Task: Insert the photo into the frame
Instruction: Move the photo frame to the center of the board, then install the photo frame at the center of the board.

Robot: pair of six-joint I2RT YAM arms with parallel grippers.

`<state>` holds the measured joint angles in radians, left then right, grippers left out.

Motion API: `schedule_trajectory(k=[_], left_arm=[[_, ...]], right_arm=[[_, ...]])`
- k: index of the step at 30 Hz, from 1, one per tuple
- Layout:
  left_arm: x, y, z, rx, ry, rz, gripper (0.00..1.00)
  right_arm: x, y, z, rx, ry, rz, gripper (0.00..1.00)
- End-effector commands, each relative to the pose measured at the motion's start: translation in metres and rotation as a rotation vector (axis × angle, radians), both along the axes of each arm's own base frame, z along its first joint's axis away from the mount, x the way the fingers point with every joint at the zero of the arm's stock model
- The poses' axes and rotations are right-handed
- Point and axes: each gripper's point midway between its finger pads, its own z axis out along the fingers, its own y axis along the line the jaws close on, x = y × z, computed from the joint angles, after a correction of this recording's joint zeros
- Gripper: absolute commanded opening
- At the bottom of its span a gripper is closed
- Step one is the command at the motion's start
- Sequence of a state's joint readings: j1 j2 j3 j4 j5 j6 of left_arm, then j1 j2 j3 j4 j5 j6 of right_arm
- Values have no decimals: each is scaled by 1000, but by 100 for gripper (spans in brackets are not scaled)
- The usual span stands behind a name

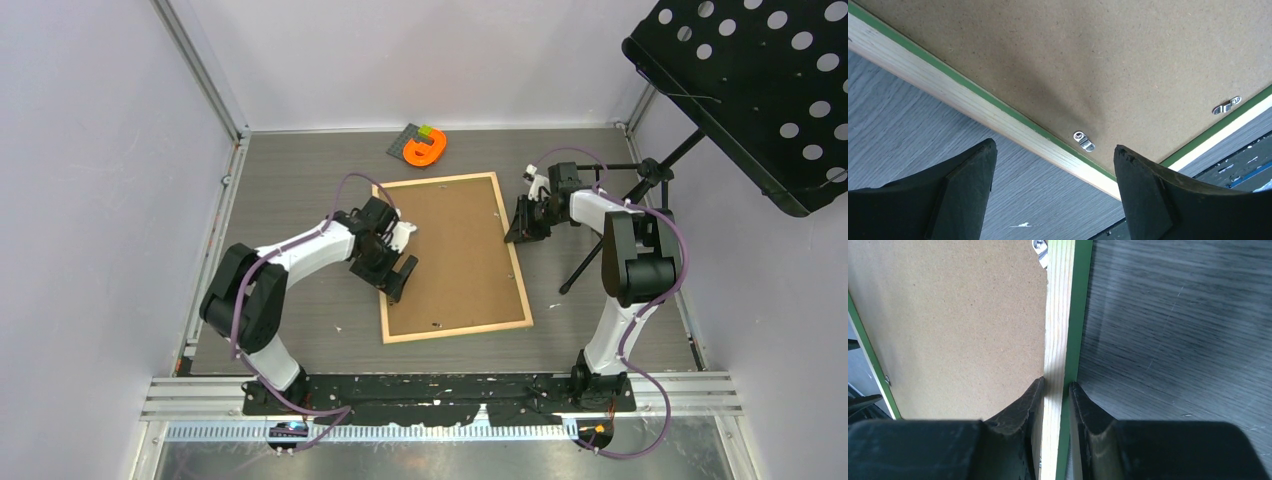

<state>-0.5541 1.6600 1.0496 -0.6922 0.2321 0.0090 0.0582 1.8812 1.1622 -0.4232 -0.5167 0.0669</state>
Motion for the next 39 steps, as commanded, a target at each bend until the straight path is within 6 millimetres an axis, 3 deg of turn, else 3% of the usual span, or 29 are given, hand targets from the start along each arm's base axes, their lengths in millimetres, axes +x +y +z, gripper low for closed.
schedule_trajectory(k=[1, 9, 18, 28, 39], left_arm=[[8, -5, 4, -7, 9, 55, 85], [1, 2, -1, 13, 17, 79, 80], [2, 5, -4, 49, 10, 100, 68], [-3, -1, -8, 101, -14, 70, 72], [-3, 2, -7, 150, -68, 52, 70]], right_arm=[[13, -1, 7, 6, -58, -12, 6], [13, 1, 7, 19, -55, -6, 6], [12, 4, 6, 33, -50, -1, 6], [11, 5, 4, 42, -42, 3, 6], [11, 7, 6, 55, -43, 9, 6]])
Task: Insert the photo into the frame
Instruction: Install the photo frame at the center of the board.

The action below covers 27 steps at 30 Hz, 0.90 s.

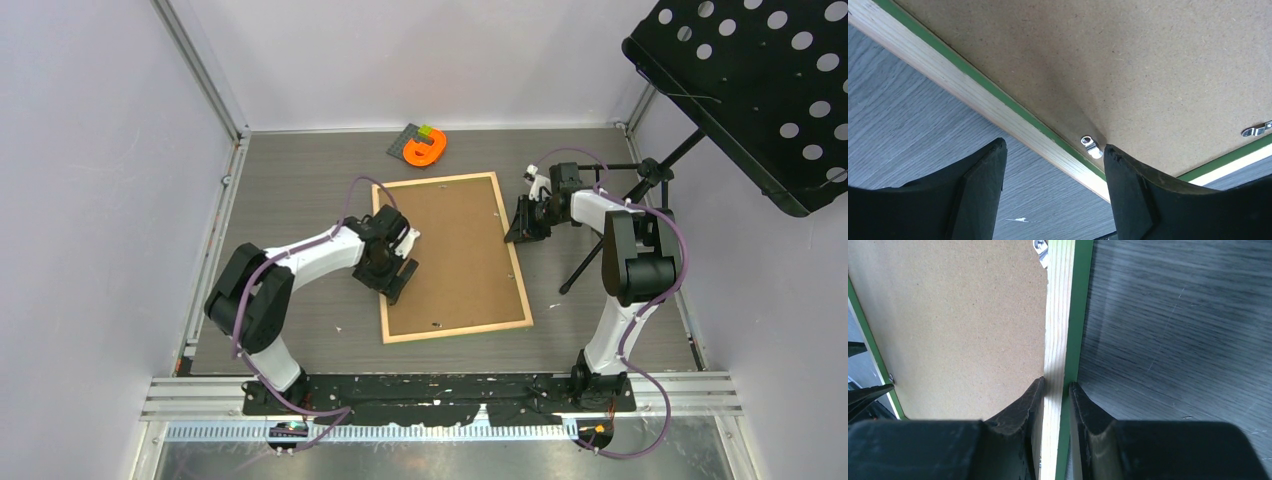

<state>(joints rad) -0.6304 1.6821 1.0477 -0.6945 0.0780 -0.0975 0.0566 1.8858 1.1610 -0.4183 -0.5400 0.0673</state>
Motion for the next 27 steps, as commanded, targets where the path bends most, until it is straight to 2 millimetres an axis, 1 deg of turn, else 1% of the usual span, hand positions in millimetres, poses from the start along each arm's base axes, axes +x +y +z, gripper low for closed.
schedule_trajectory(k=[1, 10, 14, 23, 27], left_arm=[[1, 0, 4, 34, -37, -19, 70], [4, 0, 6, 58, -65, -40, 67], [6, 3, 6, 75, -80, -43, 64], [7, 2, 6, 78, -75, -53, 56], [6, 2, 6, 76, -75, -59, 51]], right_arm=[[11, 4, 5, 36, -44, -2, 6], [11, 6, 9, 48, -51, 4, 6], [11, 7, 12, 53, -56, 5, 6], [10, 8, 14, 58, -59, 8, 6], [10, 8, 13, 61, -57, 9, 6]])
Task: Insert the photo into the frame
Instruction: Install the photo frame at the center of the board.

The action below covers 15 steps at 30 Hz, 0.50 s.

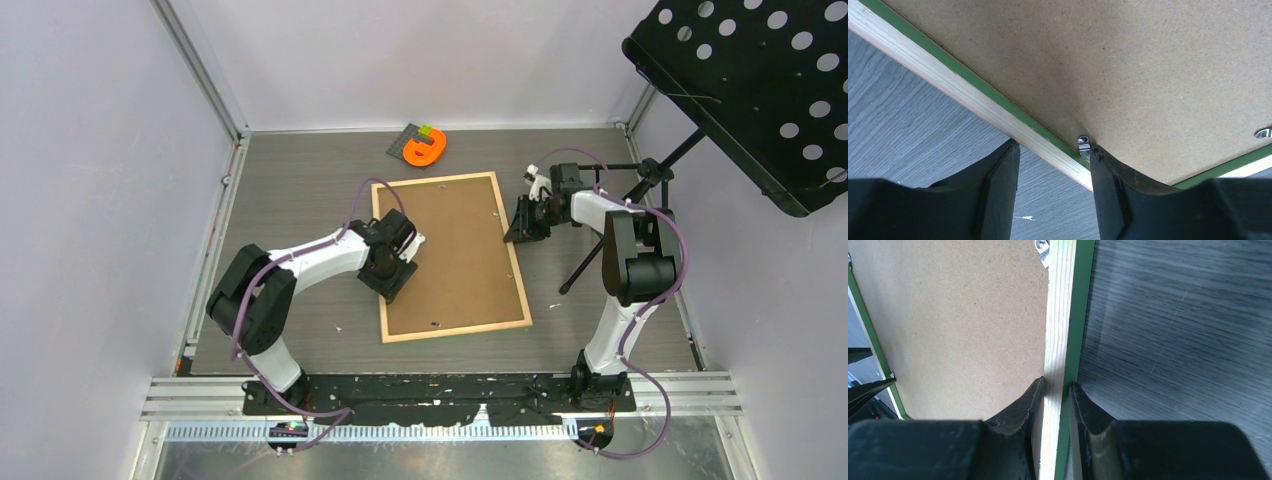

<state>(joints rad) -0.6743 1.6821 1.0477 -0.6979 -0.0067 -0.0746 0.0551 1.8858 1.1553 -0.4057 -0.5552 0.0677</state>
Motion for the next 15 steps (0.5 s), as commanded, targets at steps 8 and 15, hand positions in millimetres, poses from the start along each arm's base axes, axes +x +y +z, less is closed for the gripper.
schedule_trajectory(k=[8, 15], left_arm=[[2, -1, 6, -4, -14, -22, 47], [-5, -1, 3, -16, 15, -54, 35]], right_arm=[[10, 7, 11, 45, -48, 4, 6], [9, 6, 11, 44, -48, 2, 6]])
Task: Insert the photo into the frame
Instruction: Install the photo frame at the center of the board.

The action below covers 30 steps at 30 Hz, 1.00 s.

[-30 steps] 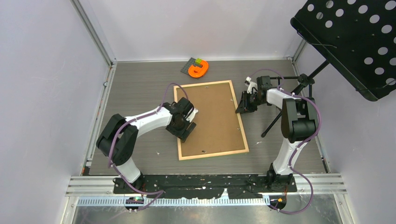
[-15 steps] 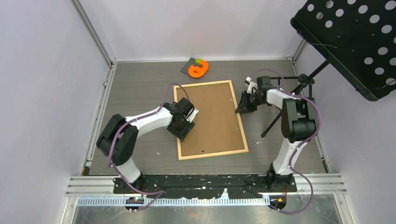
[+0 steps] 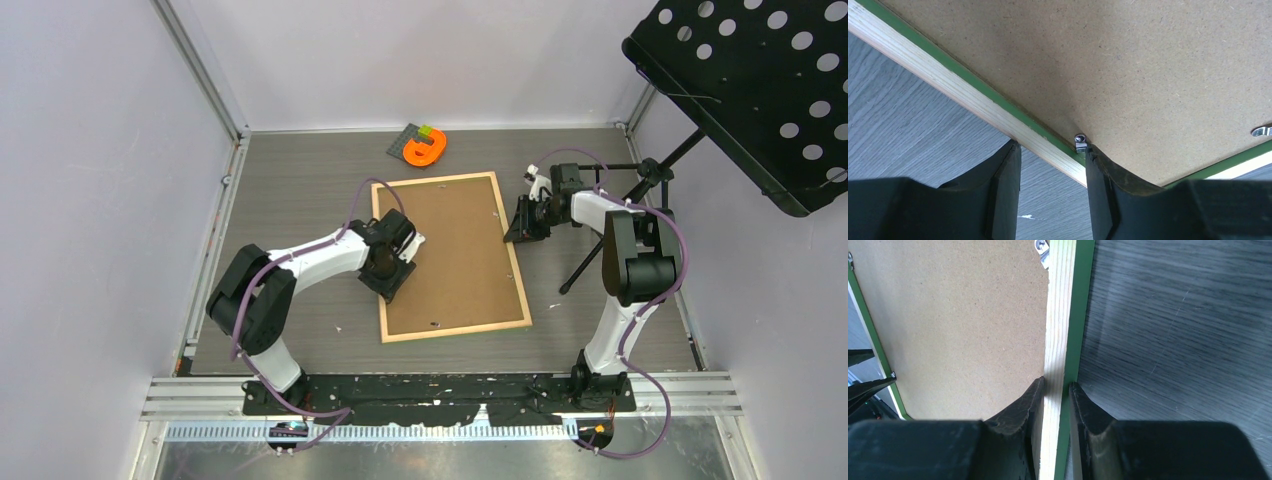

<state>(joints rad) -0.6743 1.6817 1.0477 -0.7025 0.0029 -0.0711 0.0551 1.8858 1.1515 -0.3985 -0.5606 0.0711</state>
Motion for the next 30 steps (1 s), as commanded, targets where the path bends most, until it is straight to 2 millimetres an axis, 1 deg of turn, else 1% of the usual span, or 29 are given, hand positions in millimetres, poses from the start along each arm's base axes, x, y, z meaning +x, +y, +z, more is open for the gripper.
schedule_trajectory(k=[1, 3, 9, 10, 11, 16, 25, 26, 28, 29, 30], left_arm=[[-3, 1, 1, -5, 14, -51, 33], [-5, 3, -1, -3, 32, -51, 31], [-2, 3, 2, -6, 18, -58, 28], [-2, 2, 2, -6, 17, -60, 26], [-2, 2, 3, -7, 18, -61, 23], [2, -2, 11, -34, -10, -63, 1], [9, -6, 22, -61, -59, -91, 0], [10, -6, 24, -65, -65, -91, 4], [13, -5, 29, -73, -77, -81, 17], [15, -5, 32, -84, -85, -73, 29], [17, -4, 35, -91, -90, -65, 37]], right_arm=[[8, 6, 11, 40, -47, 2, 6], [8, 6, 12, 44, -47, 2, 6], [6, 6, 11, 45, -47, 4, 6], [6, 6, 11, 44, -47, 5, 6], [6, 6, 10, 44, -46, 5, 6], [6, 5, 8, 38, -46, 3, 6], [4, 4, 7, 29, -48, 7, 6], [5, 4, 7, 29, -49, 6, 6], [4, 4, 7, 28, -48, 7, 6], [4, 4, 7, 28, -50, 8, 6], [5, 4, 7, 29, -50, 7, 6]])
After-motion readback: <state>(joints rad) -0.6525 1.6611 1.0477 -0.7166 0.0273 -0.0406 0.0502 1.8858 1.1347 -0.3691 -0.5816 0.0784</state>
